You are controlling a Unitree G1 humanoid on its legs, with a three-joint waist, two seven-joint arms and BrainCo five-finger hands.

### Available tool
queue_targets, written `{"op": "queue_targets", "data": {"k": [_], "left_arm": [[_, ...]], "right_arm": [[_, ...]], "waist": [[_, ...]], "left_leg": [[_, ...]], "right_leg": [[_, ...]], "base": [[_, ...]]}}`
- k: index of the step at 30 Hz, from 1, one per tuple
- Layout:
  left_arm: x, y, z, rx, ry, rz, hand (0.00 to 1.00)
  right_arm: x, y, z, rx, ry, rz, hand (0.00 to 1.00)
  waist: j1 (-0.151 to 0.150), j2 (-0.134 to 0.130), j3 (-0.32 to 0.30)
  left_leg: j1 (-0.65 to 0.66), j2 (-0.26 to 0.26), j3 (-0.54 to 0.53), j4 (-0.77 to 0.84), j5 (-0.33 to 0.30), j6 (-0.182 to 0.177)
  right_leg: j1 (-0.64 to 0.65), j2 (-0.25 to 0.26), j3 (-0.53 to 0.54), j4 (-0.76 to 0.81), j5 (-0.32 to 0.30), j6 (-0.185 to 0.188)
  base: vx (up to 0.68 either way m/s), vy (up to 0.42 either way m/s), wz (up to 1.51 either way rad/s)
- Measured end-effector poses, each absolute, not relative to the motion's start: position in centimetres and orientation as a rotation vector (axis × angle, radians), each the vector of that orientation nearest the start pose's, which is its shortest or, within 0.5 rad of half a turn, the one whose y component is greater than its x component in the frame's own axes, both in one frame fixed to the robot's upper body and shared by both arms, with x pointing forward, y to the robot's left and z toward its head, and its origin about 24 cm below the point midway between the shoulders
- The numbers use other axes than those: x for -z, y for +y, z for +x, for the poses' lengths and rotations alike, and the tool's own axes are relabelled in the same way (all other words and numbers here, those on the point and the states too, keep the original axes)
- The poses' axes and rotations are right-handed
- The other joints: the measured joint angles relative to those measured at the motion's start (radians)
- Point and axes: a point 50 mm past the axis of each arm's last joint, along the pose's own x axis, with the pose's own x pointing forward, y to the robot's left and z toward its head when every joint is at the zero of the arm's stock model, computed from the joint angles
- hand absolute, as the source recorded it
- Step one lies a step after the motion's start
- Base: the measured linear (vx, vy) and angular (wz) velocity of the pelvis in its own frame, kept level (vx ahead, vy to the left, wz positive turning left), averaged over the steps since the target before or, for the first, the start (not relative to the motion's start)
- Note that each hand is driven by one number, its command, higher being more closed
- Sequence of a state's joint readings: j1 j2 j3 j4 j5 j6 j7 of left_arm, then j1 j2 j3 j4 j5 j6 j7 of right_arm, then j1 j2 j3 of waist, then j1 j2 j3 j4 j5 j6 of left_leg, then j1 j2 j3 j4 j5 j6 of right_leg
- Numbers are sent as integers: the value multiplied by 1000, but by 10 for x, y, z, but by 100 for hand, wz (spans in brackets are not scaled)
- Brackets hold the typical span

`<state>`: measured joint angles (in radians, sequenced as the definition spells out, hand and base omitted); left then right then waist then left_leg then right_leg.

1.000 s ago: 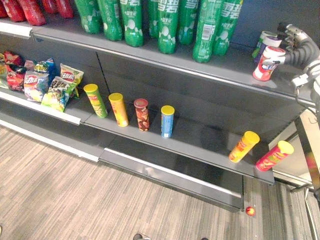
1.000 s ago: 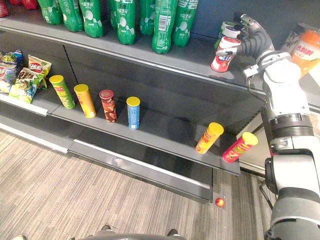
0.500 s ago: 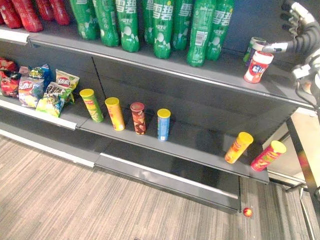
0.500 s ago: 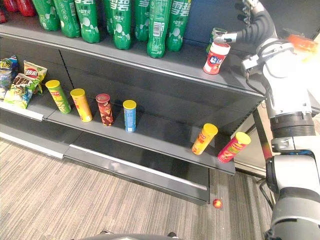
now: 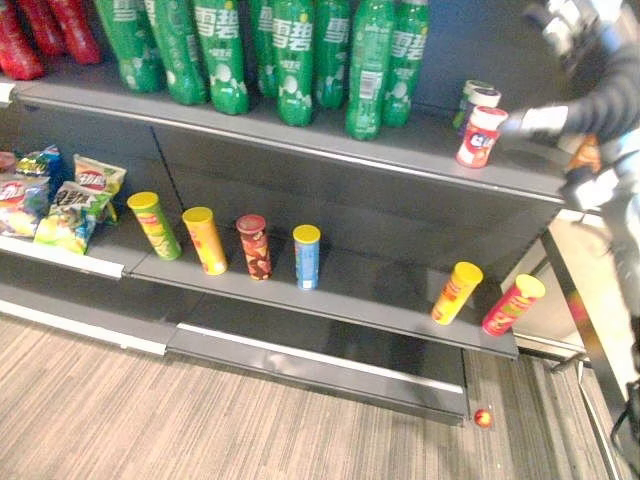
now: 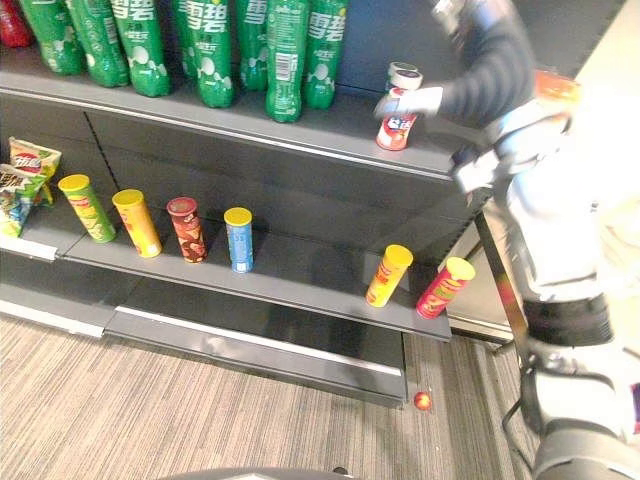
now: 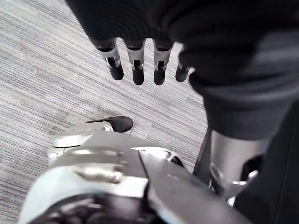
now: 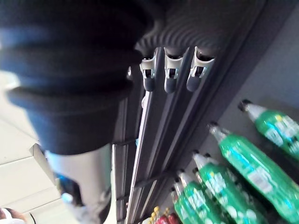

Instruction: Put the gum and the chips on the shelf.

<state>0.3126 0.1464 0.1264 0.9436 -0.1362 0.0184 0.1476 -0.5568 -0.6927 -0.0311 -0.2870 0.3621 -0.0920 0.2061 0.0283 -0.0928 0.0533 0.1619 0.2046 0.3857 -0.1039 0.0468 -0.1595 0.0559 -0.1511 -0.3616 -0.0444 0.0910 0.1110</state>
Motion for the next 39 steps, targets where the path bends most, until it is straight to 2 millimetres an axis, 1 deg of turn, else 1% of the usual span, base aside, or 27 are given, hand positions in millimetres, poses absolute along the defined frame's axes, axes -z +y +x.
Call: {"op": "queue_targets", "data": {"k": [2, 4, 9, 12, 14, 15, 17, 18, 19, 20, 21, 22, 23, 24, 26, 27, 29, 30, 32, 33, 35, 37, 38, 39], "left_arm": [[160, 232, 18, -482, 1221, 12, 0], [160, 231, 20, -489, 1213, 2, 0], [160, 229, 19, -500, 1212, -7, 0], [160, 228, 19, -499, 1212, -9, 0], [161, 227, 18, -502, 1214, -11, 0], [161, 227, 18, -503, 1214, -10, 0], [161, 227, 16, -512, 1223, 1, 0], [161, 228, 15, -513, 1228, 7, 0], [161, 228, 16, -510, 1230, 20, 0], [161, 228, 17, -505, 1232, 34, 0], [161, 228, 18, -497, 1235, 42, 0], [162, 228, 18, -489, 1243, 48, 0], [163, 228, 18, -483, 1252, 51, 0], [163, 228, 19, -479, 1255, 52, 0], [163, 228, 20, -463, 1255, 63, 0], [163, 228, 20, -461, 1258, 65, 0], [164, 227, 21, -457, 1268, 64, 0], [164, 226, 21, -456, 1276, 62, 0], [164, 225, 23, -456, 1274, 58, 0], [164, 224, 24, -452, 1279, 54, 0], [165, 223, 25, -451, 1283, 51, 0], [165, 221, 25, -450, 1290, 43, 0], [166, 221, 24, -449, 1296, 41, 0], [166, 220, 24, -450, 1305, 37, 0]], "right_arm": [[-264, -174, 261, -450, -821, -369, 0], [-251, -168, 254, -491, -796, -334, 0], [-232, -159, 238, -566, -767, -268, 0], [-202, -153, 228, -630, -650, -183, 0], [-158, -135, 214, -760, -442, -71, 0], [-147, -130, 209, -790, -391, -43, 0], [-105, -109, 192, -890, -168, 73, 0], [-93, -105, 190, -906, -110, 96, 0], [-72, -100, 184, -918, -8, 133, 0], [-52, -96, 179, -923, 87, 123, 0], [-41, -95, 176, -921, 136, 115, 0], [-21, -93, 171, -911, 223, 100, 0], [-2, -91, 166, -896, 307, 83, 0], [6, -92, 164, -882, 345, 71, 0], [37, -98, 159, -800, 479, 34, 0], [44, -100, 157, -779, 510, 18, 0], [67, -109, 149, -687, 622, 18, 0], [76, -113, 146, -651, 657, -15, 0], [84, -119, 143, -606, 690, -63, 0], [92, -126, 140, -544, 723, -99, 0], [99, -132, 138, -484, 752, -99, 0], [111, -148, 131, -373, 811, -109, 0], [115, -152, 128, -345, 830, -115, 0], [122, -159, 123, -292, 866, -147, 0]], "waist": [[-1, 5, 0], [-4, 10, 1], [-11, 25, -6], [-11, 27, -7], [-12, 29, -10], [-13, 29, -11], [-25, 29, -11], [-27, 30, -12], [-28, 29, -13], [-28, 34, -10], [-28, 33, -11], [-28, 30, -14], [-28, 40, -15], [-28, 40, -17], [-28, 43, -18], [-28, 44, -18], [-29, 48, -18], [-29, 51, -18], [-30, 56, -18], [-30, 61, -17], [-31, 65, -16], [-30, 75, -13], [-30, 77, -13], [-31, 80, -13]], "left_leg": [[8, -2, 14, 0, 0, 0], [11, -4, 14, 0, -1, 1], [12, -7, 29, 0, -11, -3], [12, -6, 38, 0, -12, -4], [9, -6, 44, 0, -14, -5], [5, -6, 44, 0, -15, -5], [-1, -6, 43, 0, -16, -6], [-1, -5, 43, 0, -17, -6], [0, -5, 45, 0, -17, -5], [-1, -6, 46, 0, -19, -5], [0, -6, 46, 0, -20, -4], [3, -6, 45, 0, -21, -2], [2, -7, 46, 0, -24, -2], [2, -7, 46, 0, -24, -1], [2, -9, 45, 0, -26, 1], [2, -9, 45, 0, -27, 1], [2, -10, 44, 0, -27, 1], [2, -10, 44, 1, -27, 1], [3, -11, 42, 1, -27, 1], [3, -11, 41, 1, -27, 1], [5, -12, 40, 1, -27, 1], [15, -13, 39, 1, -30, 1], [16, -13, 39, 1, -31, 0], [17, -13, 40, 0, -34, 1]], "right_leg": [[-2, -2, 13, 2, -2, 3], [-2, -4, 16, 6, -5, 7], [-16, -7, 33, 13, -5, 7], [-20, -6, 39, 12, -5, 7], [-30, -5, 47, 13, -4, 8], [-34, -4, 47, 13, -3, 9], [-41, -4, 50, 12, -2, 11], [-41, -4, 52, 12, -2, 11], [-42, -4, 55, 11, -1, 10], [-42, -2, 56, 9, -2, 10], [-40, -2, 56, 8, -1, 9], [-35, -2, 55, 4, 0, 8], [-33, -2, 55, 0, 0, 8], [-32, -2, 55, -1, 0, 7], [-30, -3, 54, -5, 2, 5], [-30, -3, 53, -5, 2, 5], [-29, -3, 52, -6, 2, 5], [-28, -4, 52, -6, 2, 5], [-27, -5, 50, -6, 2, 5], [-25, -6, 47, -6, 1, 4], [-20, -7, 44, -6, 1, 4], [-10, -7, 43, -6, -3, 4], [-9, -8, 43, -6, -5, 5], [-9, -8, 43, -6, -10, 3]], "base": [[-15, 15, -15], [-11, 8, -5], [-1, 11, -9], [25, 7, -8], [46, 9, -10], [52, 7, -6], [64, 7, -2], [69, 10, -7], [65, 7, -6], [41, 5, -4], [47, 3, 1], [45, 6, 2], [57, 9, 2], [47, 11, 0], [43, 11, 1], [39, 9, 2], [42, 7, 1], [41, 5, 1], [12, 2, 2], [15, 5, 6], [8, 4, 6], [0, 0, 0], [0, 0, 0], [0, 0, 0]]}}
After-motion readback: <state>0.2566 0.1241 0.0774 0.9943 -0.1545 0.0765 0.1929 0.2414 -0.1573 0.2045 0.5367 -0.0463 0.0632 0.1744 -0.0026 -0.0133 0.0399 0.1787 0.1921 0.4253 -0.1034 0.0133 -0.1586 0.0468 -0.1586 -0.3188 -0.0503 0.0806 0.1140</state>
